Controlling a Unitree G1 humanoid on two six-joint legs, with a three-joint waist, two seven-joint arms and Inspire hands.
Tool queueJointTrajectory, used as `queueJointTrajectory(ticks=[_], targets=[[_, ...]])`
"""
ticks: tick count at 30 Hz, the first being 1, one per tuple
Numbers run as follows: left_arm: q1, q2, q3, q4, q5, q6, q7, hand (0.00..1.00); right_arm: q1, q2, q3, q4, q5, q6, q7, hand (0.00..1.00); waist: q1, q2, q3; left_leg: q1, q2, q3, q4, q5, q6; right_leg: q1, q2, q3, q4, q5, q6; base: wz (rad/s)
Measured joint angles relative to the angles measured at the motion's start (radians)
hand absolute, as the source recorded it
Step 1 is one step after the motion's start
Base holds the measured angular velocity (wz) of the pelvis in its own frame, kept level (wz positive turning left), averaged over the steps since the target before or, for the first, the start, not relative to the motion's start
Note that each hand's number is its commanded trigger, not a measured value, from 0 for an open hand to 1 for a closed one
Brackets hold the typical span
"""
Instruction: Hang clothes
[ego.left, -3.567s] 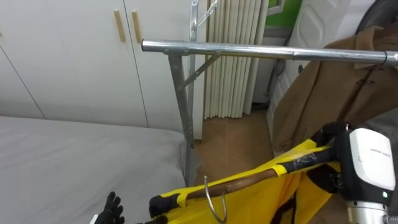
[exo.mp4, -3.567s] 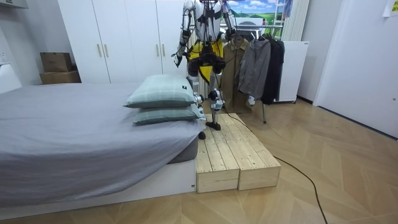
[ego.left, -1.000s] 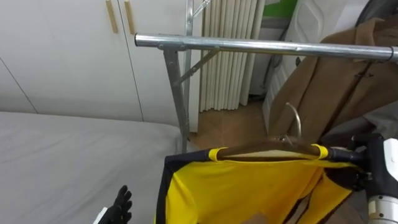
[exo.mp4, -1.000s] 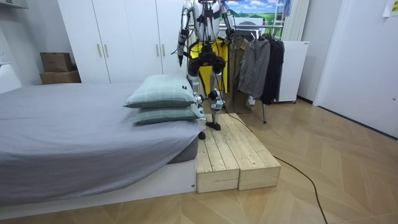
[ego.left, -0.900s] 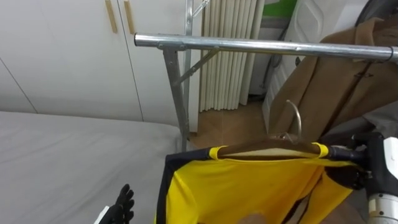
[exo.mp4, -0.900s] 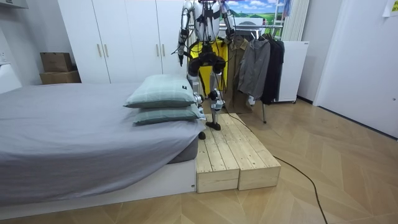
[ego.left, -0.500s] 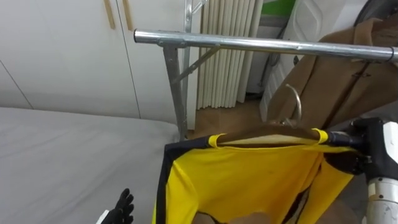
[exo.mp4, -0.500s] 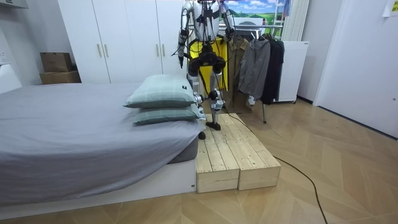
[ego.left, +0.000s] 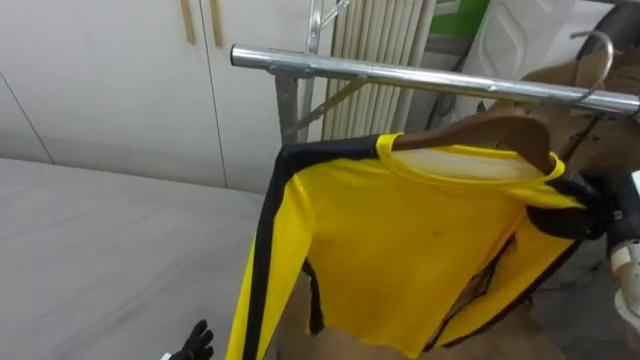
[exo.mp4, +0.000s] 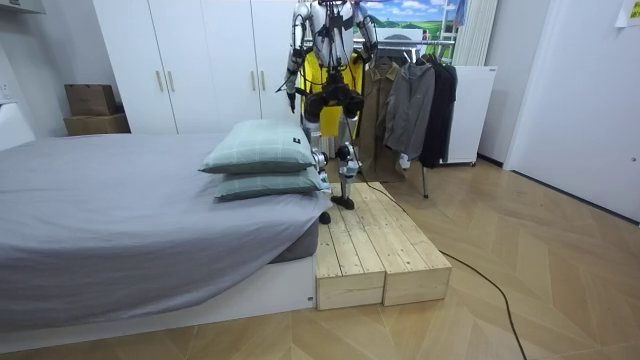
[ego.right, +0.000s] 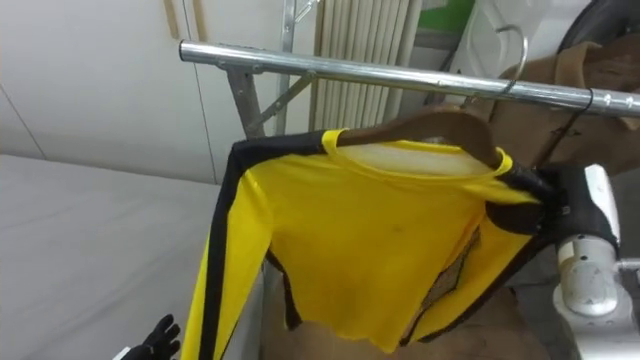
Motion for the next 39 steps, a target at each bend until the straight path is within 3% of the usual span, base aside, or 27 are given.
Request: queueJointTrajectory(ticks=[3,9,13,20,28,39], targets=[[0.004,0.0,0.0,-0.01,0.019,0.009,-0.002,0.0,-0.044,-0.005,-0.001,0.062,0.026,0.003,0.028,1.0,0.007,-0.006,-0.001,0.0,0.001,-0.009,0.0,0.002,-0.003,0.002,-0.004,-0.024,0.002,-0.003,-0.004,0.08],[0.025,0.0,-0.001,-0.008,0.019,0.019,-0.028,0.0,-0.126,-0.021,0.0,0.17,0.14,0.055,0.063,1.0,0.018,-0.033,-0.001,-0.002,0.002,-0.024,0.001,0.005,-0.008,0.001,-0.01,-0.035,0.008,-0.006,-0.01,0.07],[0.036,0.003,0.0,-0.008,0.021,0.047,-0.059,0.0,-0.146,-0.061,0.0,0.2,0.144,0.057,0.086,1.0,0.02,-0.034,-0.0009,0.0,0.002,-0.047,0.002,0.005,-0.009,0.02,-0.014,-0.05,-0.002,-0.006,-0.011,0.11],[0.041,0.008,-0.001,-0.008,0.04,0.056,-0.082,0.0,-0.148,-0.065,0.0,0.214,0.152,0.059,0.114,1.0,0.027,-0.033,-0.0007,-0.001,0.002,-0.052,0.003,0.005,-0.009,0.023,-0.014,-0.058,-0.013,-0.005,-0.012,0.04],[0.034,0.019,0.0,-0.008,0.042,0.061,-0.123,0.0,-0.161,-0.08,0.004,0.39,0.2,0.074,0.302,1.0,0.03,-0.043,0.0044,0.0,0.003,-0.069,0.002,0.006,-0.009,0.029,-0.024,-0.077,-0.017,-0.008,-0.015,0.07],[0.026,0.039,0.001,-0.023,0.042,0.083,-0.157,0.0,-0.162,-0.08,0.047,0.451,0.208,0.103,0.484,1.0,0.038,-0.057,0.0058,-0.001,0.003,-0.076,0.002,0.006,-0.009,0.033,-0.027,-0.088,-0.022,-0.01,-0.015,0.01]])
